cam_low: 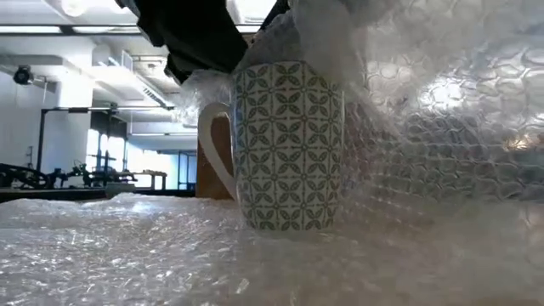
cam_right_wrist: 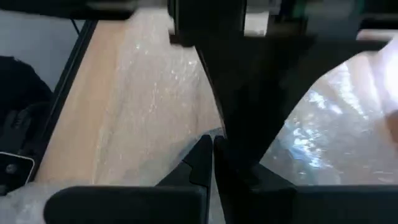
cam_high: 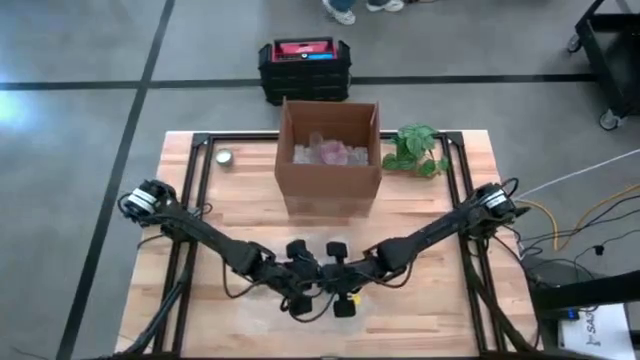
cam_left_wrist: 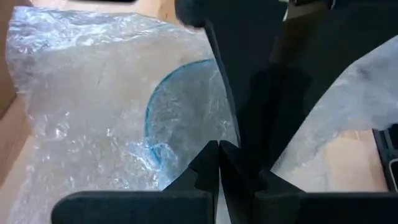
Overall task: Wrap mug
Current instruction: Wrap the white mug in bubble wrap
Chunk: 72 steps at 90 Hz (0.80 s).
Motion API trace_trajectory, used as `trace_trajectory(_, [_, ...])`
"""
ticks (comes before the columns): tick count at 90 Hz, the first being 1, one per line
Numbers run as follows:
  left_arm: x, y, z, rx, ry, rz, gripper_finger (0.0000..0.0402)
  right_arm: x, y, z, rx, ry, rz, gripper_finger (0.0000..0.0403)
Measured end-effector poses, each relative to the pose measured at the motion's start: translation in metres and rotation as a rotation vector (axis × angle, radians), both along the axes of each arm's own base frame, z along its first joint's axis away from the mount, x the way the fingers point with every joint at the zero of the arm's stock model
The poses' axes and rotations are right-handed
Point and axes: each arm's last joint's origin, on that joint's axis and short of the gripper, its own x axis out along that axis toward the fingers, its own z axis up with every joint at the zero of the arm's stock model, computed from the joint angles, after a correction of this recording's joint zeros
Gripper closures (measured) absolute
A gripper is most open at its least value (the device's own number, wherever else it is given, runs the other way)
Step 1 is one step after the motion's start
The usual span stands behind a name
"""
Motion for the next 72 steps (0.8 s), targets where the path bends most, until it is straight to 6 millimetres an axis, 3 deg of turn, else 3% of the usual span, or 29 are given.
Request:
trace_trajectory(17, [0.000,0.000,0.001,-0.002,0.000,-0.010,0.0401,-0.024,-0.009,0.048,0.022,-0.029,-0.029,0.0403])
trace_trajectory(29, [0.000,0.001,0.001,-0.002,0.000,-0.010,0.0401,-0.048,-0.014,0.059,0.029,0.091,-0.084,0.0403])
trace_trajectory(37, [0.000,0.000,0.001,-0.003,-0.002,-0.010,0.0401,-0.063,-0.012,0.047,0.008,0.205,-0.117,0.0403])
trace_trajectory(49, [0.000,0.000,0.001,-0.005,-0.007,-0.010,0.0401,-0.073,-0.004,0.014,0.002,0.286,-0.136,0.0403])
trace_trajectory(62, [0.001,0.000,0.002,-0.008,-0.014,-0.009,0.0402,-0.057,0.005,-0.003,0.019,0.157,-0.110,0.0403])
trace_trajectory(72, [0.001,0.000,0.002,-0.012,-0.022,-0.008,0.0402,-0.041,0.007,0.009,0.006,0.044,-0.054,0.0403])
